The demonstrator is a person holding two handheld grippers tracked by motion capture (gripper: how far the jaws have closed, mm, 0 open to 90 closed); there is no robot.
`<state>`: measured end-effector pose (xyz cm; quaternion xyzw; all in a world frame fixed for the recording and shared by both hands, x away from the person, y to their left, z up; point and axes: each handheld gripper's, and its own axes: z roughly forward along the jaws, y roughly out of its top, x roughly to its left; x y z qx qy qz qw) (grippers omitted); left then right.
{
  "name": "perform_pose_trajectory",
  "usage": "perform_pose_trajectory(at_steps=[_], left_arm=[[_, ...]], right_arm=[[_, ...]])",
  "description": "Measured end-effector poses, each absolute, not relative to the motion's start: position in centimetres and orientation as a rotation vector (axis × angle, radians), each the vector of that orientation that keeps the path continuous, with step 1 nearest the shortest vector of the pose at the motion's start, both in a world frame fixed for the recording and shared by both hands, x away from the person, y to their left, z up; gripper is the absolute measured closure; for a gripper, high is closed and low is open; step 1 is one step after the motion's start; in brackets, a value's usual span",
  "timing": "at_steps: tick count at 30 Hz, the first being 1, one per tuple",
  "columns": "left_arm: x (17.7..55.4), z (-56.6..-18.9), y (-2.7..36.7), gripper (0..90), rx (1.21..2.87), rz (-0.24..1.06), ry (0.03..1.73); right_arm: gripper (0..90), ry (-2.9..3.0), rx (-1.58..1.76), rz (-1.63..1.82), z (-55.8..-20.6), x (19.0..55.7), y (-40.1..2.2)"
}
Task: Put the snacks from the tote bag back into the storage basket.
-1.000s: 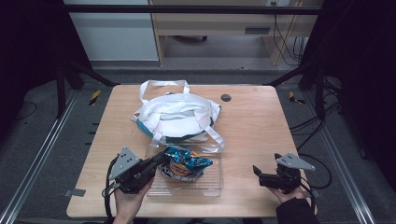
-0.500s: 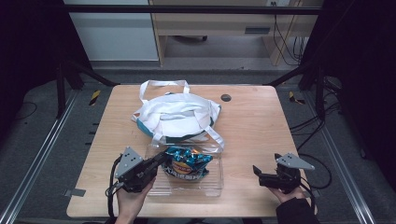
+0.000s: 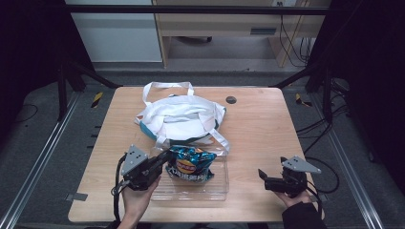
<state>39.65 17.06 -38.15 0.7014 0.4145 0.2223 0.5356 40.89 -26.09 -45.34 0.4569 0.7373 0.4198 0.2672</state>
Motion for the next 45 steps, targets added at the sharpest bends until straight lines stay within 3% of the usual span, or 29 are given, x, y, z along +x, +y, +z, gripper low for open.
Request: perform_pose_trajectory(at_steps=[34, 38, 45], left_arm=[[44.1, -37.7, 16.2, 86.0, 1.648, 0.525, 1.029], [44.3, -37.9, 16.1, 83.3, 1.653, 0.541, 1.016], [44.6, -38.3, 16.1, 70.4, 1.652, 0.533, 0.986]], right_arm=[[6.4, 2.008, 1.233, 1.109, -45.6, 41.1, -26.0], [6.4, 2.012, 1.235, 1.107, -45.7, 41.2, -26.0], [6.4, 2.016, 1.232, 1.100, -45.8, 41.2, -26.0]])
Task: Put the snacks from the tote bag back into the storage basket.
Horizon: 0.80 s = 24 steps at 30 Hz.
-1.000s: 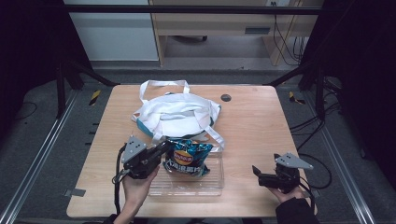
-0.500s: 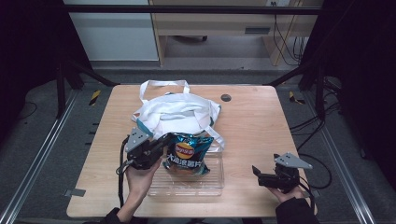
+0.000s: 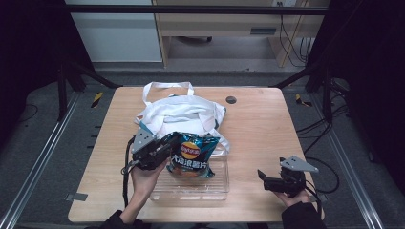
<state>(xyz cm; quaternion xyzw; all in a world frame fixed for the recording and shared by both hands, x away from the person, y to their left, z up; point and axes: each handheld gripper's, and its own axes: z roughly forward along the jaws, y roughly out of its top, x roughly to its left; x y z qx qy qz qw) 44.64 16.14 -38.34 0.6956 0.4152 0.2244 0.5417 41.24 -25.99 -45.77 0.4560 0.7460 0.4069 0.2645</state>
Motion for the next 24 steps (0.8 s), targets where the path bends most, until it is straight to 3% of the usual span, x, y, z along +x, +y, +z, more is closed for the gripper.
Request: perform_pose_trajectory(at_steps=[4, 5, 6, 10, 24], left_arm=[[44.8, -38.6, 16.2, 72.5, 1.660, 0.515, 0.984], [44.7, -38.5, 16.2, 81.4, 1.663, 0.510, 0.983], [44.7, -38.5, 16.2, 84.7, 1.663, 0.510, 0.983], [44.3, -38.3, 16.2, 89.1, 1.661, 0.496, 1.000], [42.4, -38.2, 16.9, 88.5, 1.629, 0.469, 1.088]], right_arm=[[6.4, 2.019, 1.230, 1.100, -45.8, 41.3, -26.0], [6.4, 2.019, 1.232, 1.099, -45.8, 41.3, -26.0], [6.4, 2.018, 1.234, 1.100, -45.8, 41.2, -26.0], [6.4, 2.017, 1.231, 1.104, -45.7, 41.2, -26.0], [6.4, 2.020, 1.230, 1.101, -45.7, 41.2, -26.0]])
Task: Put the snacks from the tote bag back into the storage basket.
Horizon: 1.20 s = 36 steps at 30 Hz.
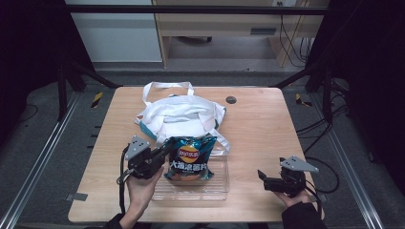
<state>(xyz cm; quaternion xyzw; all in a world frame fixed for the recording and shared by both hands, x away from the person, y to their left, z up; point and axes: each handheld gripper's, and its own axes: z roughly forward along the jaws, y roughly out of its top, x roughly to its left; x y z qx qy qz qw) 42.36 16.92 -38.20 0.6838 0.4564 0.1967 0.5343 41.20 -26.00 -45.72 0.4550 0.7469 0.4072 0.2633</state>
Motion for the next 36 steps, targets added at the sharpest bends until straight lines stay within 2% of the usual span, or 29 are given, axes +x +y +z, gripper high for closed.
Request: perform_pose_trajectory(at_steps=[17, 27, 36], left_arm=[[44.1, -38.9, 16.7, 76.2, 1.640, 0.526, 1.030], [43.5, -38.5, 16.5, 54.2, 1.692, 0.527, 0.985], [42.9, -38.2, 17.2, 43.2, 1.718, 0.520, 0.962]], right_arm=[[6.3, 2.025, 1.230, 1.095, -45.8, 41.3, -25.9], [6.3, 2.019, 1.232, 1.102, -45.7, 41.2, -26.0], [6.2, 2.015, 1.234, 1.101, -45.7, 41.2, -26.0]])
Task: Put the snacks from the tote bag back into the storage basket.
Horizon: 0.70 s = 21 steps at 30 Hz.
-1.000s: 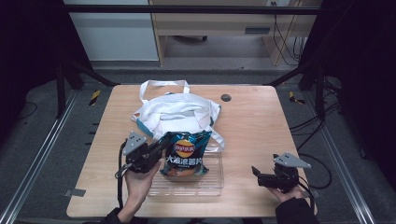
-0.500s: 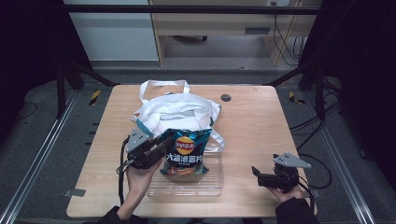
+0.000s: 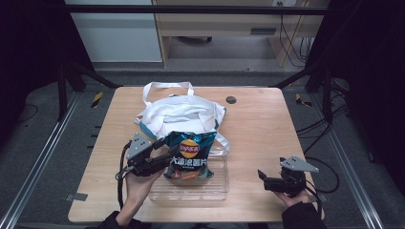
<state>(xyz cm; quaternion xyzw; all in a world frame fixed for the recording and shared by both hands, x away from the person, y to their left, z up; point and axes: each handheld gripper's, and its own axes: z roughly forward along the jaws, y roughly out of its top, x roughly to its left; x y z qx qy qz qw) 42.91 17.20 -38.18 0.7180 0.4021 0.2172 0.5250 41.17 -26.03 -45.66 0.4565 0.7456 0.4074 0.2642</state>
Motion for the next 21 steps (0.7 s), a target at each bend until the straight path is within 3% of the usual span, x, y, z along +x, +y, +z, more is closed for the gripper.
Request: perform_pose_trajectory(at_steps=[7, 21], left_arm=[[41.7, -38.6, 18.3, 37.3, 1.785, 0.610, 0.928], [40.9, -40.0, 21.8, 34.7, 1.759, 0.622, 0.988]], right_arm=[[6.2, 2.010, 1.236, 1.104, -45.6, 41.1, -26.1], [6.2, 1.999, 1.235, 1.084, -45.5, 41.0, -26.3]])
